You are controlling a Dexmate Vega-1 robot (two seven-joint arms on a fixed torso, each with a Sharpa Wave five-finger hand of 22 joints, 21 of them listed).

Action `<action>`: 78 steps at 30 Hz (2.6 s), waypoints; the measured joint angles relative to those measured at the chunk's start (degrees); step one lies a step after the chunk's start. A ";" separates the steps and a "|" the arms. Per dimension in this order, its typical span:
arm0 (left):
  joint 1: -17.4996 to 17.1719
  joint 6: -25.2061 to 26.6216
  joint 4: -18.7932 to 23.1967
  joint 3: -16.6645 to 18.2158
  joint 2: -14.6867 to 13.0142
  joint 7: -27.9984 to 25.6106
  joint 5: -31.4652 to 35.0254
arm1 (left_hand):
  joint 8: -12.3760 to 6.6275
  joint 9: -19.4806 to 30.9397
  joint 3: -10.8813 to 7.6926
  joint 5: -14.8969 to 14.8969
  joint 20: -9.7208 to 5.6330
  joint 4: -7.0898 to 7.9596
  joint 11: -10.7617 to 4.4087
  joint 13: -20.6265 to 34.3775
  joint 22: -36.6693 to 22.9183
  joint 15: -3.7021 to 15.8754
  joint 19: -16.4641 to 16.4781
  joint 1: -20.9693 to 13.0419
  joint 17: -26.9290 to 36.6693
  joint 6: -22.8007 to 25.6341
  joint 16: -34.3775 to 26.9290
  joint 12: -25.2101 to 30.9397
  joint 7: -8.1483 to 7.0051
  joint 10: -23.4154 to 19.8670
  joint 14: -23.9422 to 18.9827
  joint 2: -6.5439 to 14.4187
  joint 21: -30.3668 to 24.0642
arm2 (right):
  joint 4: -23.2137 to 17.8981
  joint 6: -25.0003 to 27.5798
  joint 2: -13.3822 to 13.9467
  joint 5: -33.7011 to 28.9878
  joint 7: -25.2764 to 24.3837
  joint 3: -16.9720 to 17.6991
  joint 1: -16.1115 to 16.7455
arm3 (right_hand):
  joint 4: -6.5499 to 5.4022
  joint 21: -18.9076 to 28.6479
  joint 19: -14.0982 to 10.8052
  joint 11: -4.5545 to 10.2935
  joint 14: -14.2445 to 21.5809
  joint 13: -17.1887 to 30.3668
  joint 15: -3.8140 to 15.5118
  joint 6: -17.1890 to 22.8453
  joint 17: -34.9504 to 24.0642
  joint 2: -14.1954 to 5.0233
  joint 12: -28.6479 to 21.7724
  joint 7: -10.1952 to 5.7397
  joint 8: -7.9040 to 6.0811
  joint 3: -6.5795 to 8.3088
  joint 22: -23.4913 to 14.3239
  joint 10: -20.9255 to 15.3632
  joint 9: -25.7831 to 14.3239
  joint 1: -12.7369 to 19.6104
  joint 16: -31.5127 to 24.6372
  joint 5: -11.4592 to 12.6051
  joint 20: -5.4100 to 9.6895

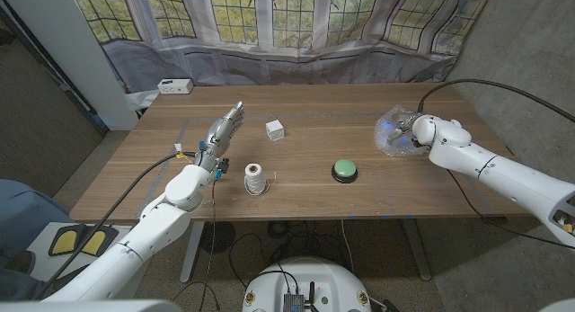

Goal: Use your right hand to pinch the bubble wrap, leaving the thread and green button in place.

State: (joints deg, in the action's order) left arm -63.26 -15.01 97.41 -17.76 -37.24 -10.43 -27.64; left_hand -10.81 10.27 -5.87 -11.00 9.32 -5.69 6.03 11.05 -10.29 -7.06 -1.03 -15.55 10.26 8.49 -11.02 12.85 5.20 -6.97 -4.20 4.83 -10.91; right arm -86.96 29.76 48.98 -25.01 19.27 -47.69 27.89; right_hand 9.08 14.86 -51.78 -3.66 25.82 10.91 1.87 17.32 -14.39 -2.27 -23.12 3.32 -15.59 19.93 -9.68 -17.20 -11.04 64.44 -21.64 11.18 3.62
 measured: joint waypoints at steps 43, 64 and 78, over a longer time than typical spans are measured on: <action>-0.38 -0.94 -0.90 0.09 0.30 0.27 -0.52 | -0.27 -0.01 0.00 -0.01 0.70 0.00 0.00 0.29 0.01 0.10 0.13 0.00 0.00 0.83 0.00 0.00 -0.39 -0.61 -0.52 0.00 0.00 | -7.77 1.43 1.17 1.53 -20.28 6.68 9.52 | -0.62 2.65 -11.52 1.06 19.23 0.27 3.01 22.85 -1.00 -6.21 -2.34 -3.03 -3.41 1.91 -0.59 -21.98 -0.13 6.44 -3.98 -0.36 6.83; -0.07 -0.93 -0.71 0.06 -0.04 0.69 -0.51 | -0.27 -0.02 0.00 -0.01 0.70 0.00 0.22 0.29 0.02 0.10 0.13 0.00 0.00 1.14 0.00 0.00 -0.71 -0.83 -0.52 0.00 0.00 | -13.97 2.39 3.00 2.17 -24.07 10.25 12.95 | -0.86 2.65 -11.60 1.09 19.75 0.00 3.44 23.74 -1.26 -6.66 -1.53 -3.33 -2.95 2.15 -0.58 -22.72 0.24 5.97 -3.35 -0.37 6.91; 0.91 -0.85 -1.40 -0.32 0.19 1.44 -0.55 | -0.27 -0.02 0.00 -0.01 0.70 0.00 0.21 0.28 0.02 0.11 0.13 0.00 0.00 1.14 0.00 0.00 -0.70 -0.82 -0.52 0.00 0.00 | -19.31 1.73 4.26 2.11 -27.59 13.13 15.69 | -0.72 2.65 -10.64 1.05 19.50 0.17 3.24 23.73 -1.47 -6.65 0.04 -3.32 -1.67 2.29 -0.58 -22.33 0.25 5.98 -2.70 -0.38 6.61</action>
State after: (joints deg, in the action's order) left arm -62.35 -15.85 96.02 -18.08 -37.05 -8.99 -28.18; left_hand -11.08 10.26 -5.87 -11.02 10.02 -5.68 6.24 11.33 -10.27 -6.95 -0.90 -15.55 10.26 9.63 -11.02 12.85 4.50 -7.79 -4.71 4.83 -10.91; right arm -106.27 31.49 53.24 -22.90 -8.32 -34.57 43.58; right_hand 8.36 17.52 -62.41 -2.61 45.32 11.08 5.11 41.05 -15.86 -8.92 -23.08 0.00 -17.26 22.22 -10.27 -39.53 -10.79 70.42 -24.34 10.81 10.23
